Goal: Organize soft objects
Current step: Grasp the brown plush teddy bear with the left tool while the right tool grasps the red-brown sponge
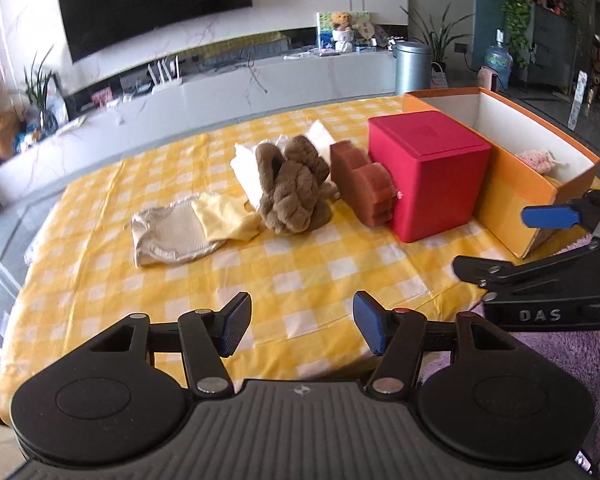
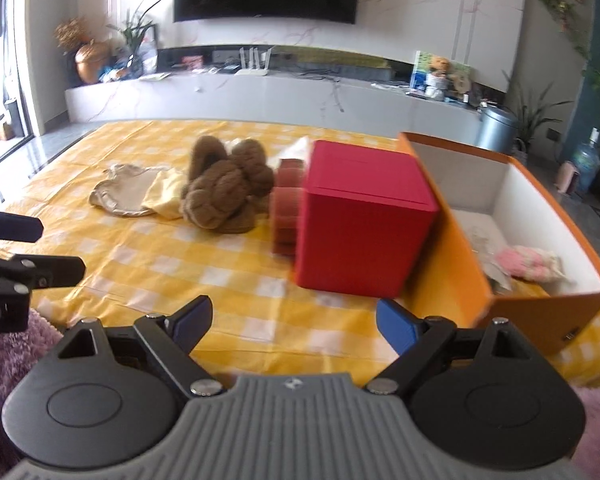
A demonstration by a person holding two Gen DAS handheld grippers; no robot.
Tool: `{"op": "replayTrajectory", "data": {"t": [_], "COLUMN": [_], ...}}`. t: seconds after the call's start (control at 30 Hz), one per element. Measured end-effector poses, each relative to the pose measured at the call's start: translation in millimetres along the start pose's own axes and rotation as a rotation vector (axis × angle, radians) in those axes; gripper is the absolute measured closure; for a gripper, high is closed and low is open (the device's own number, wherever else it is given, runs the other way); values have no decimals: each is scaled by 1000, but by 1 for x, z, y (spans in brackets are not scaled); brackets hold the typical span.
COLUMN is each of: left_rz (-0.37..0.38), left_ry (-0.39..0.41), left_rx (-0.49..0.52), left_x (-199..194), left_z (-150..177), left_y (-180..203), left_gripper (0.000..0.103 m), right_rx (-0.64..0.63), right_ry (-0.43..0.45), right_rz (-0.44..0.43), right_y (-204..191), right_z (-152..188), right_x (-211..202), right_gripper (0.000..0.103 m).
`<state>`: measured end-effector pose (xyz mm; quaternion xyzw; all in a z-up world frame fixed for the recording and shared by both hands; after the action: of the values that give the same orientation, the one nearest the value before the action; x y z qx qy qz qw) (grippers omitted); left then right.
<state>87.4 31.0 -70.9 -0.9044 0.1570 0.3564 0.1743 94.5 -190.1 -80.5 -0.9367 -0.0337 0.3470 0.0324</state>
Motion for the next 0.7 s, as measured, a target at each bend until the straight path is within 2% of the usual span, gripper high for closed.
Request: {"op": "replayTrajectory", "data": {"t": [0.2, 0.27, 0.43, 0.6, 0.7], "left_rz": [31, 33, 14, 40, 59], "left_ry": [-13, -14, -13, 43, 78], "left_rx": [-105, -110, -75, 5, 40], "left_x": [12, 15, 27, 43, 56], "left_z": [-1, -3, -13, -35, -48], "left_y": [-32, -40, -56, -61, -60], "left_gripper": [35, 36, 36, 36, 36], "right_rx": [-38, -52, -89, -143, -198], "right_ry": [-13, -15, -19, 1, 14], "right_rz": [-64, -86, -123, -68, -19], "right_y": [-24, -33, -52, -62, -59], "right_z": [-14, -20, -37, -50, -55], "right_x": [25, 35, 63, 86, 100], "right_gripper": [16, 17, 28, 37, 46]}}
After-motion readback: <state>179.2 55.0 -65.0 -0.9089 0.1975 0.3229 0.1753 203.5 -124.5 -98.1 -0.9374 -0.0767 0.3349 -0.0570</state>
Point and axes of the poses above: each gripper's, at about its wrist camera, not at the fingertips, and x roughly the way its jaws point, y to its right, z to its underside, the point moved 2 cm from there along x, roughly the way its jaws point, and after that the axes turned 11 degrees about x, right-handed, at the moved point
